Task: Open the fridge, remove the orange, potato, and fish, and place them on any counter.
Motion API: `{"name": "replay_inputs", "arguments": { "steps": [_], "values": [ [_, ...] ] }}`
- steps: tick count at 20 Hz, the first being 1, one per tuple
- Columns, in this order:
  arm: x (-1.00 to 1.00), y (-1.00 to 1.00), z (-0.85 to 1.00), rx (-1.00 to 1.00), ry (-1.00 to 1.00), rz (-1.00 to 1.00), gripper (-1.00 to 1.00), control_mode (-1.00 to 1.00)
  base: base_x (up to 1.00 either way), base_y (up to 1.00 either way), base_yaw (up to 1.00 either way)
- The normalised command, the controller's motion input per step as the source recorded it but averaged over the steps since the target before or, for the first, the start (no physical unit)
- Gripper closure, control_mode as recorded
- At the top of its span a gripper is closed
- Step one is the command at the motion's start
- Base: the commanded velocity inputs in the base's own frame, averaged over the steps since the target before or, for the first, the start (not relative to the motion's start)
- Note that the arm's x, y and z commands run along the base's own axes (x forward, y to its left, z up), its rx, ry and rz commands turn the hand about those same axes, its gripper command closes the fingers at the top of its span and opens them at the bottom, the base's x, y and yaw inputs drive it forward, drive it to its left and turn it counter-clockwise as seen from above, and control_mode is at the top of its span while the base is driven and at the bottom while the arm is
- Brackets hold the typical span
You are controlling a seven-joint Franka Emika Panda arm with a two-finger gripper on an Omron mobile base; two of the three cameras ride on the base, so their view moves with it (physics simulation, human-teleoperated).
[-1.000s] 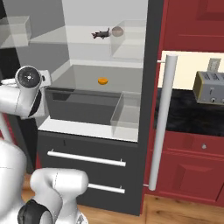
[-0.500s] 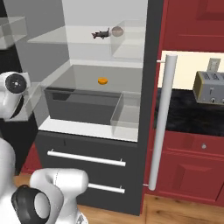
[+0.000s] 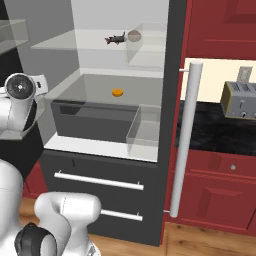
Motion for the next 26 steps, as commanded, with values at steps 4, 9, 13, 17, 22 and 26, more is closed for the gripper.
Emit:
{"name": "replay_inputs", "arguments": {
  "steps": [4,9,13,17,22,26],
  "values": [
    [-0.23,-1.0,0.06,-0.27,0.13,-0.27,-1.0,-1.0,0.0,0.0,0.0],
    [-0.9,-0.76,-0.08,-0.21,0.17,-0.27,-1.0,-1.0,0.0,0.0,0.0],
    [-0.63,-0.26,-0.24,-0.02,0.18,-0.19,-1.0,-1.0,0.0,0.0,0.0],
    [0.0,0.0,0.0,0.0,0.0,-0.02,-1.0,1.0,0.26,0.0,-0.03],
    [0.0,0.0,0.0,0.0,0.0,0.0,-1.0,1.0,0.98,-0.06,-0.1],
    [0.0,0.0,0.0,0.0,0.0,0.0,-1.0,1.0,0.99,-0.12,-0.11]
  ]
}}
